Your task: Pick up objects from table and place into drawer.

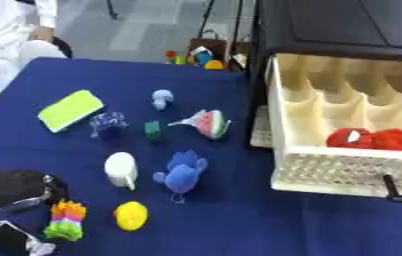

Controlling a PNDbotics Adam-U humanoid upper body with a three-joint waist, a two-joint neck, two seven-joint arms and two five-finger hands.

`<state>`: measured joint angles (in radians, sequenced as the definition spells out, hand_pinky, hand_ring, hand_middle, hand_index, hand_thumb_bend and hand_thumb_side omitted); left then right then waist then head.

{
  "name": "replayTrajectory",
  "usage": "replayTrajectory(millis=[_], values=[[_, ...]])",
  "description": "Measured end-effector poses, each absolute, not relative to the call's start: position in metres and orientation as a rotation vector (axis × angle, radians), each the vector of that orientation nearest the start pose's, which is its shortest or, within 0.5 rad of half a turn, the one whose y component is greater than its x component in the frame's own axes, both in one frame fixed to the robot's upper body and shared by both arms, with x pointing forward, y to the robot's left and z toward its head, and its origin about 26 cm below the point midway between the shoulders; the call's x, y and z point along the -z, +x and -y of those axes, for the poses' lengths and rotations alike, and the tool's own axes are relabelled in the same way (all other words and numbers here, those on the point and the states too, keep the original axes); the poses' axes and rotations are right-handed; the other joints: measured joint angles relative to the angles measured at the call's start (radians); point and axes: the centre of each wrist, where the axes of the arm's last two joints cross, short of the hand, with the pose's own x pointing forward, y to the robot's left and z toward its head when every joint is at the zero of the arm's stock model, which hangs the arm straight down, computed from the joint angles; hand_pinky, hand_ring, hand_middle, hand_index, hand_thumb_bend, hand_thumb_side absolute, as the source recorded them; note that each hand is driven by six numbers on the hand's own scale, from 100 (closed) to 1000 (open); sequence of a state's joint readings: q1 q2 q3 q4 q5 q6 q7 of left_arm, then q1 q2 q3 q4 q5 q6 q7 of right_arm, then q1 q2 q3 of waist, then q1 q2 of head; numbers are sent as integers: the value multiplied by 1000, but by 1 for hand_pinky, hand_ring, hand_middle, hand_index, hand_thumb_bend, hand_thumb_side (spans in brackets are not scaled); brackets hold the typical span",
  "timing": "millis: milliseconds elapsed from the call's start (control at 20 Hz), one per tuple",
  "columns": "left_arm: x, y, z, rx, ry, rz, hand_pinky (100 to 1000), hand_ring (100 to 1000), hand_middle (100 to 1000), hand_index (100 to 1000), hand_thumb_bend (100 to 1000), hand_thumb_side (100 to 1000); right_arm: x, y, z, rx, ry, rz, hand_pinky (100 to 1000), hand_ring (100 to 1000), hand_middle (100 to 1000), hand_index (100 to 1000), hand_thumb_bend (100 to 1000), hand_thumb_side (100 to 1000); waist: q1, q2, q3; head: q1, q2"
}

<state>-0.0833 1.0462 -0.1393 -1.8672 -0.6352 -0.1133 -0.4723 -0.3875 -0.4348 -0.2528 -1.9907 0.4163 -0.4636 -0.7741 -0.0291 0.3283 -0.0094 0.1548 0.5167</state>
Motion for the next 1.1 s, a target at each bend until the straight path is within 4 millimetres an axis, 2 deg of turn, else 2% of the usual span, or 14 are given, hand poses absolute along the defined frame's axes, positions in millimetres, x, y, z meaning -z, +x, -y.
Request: replayTrajectory(millis=[50,100,600,1100], values=[[-187,280,-371,1814,867,1127,380,611,572,671,263,541,-258,296,328,-342,1032,-2896,713,760,634,769,100,1000,0,0,0,0,0],[-187,280,-371,1811,869,1128,357,592,551,646,220,512,-258,296,328,-343,1032,-2896,714,761,633,769,100,1000,0,0,0,0,0],[-191,280,-368,1780,932,1178,348,582,540,631,196,482,-257,296,328,-349,1038,-2896,715,762,634,770,100,1000,3,-2,3,-1,-5],[-213,275,-359,1746,979,1274,367,569,524,611,161,480,-255,295,329,-355,1053,-2898,715,762,634,771,100,1000,15,-17,10,-6,-4]])
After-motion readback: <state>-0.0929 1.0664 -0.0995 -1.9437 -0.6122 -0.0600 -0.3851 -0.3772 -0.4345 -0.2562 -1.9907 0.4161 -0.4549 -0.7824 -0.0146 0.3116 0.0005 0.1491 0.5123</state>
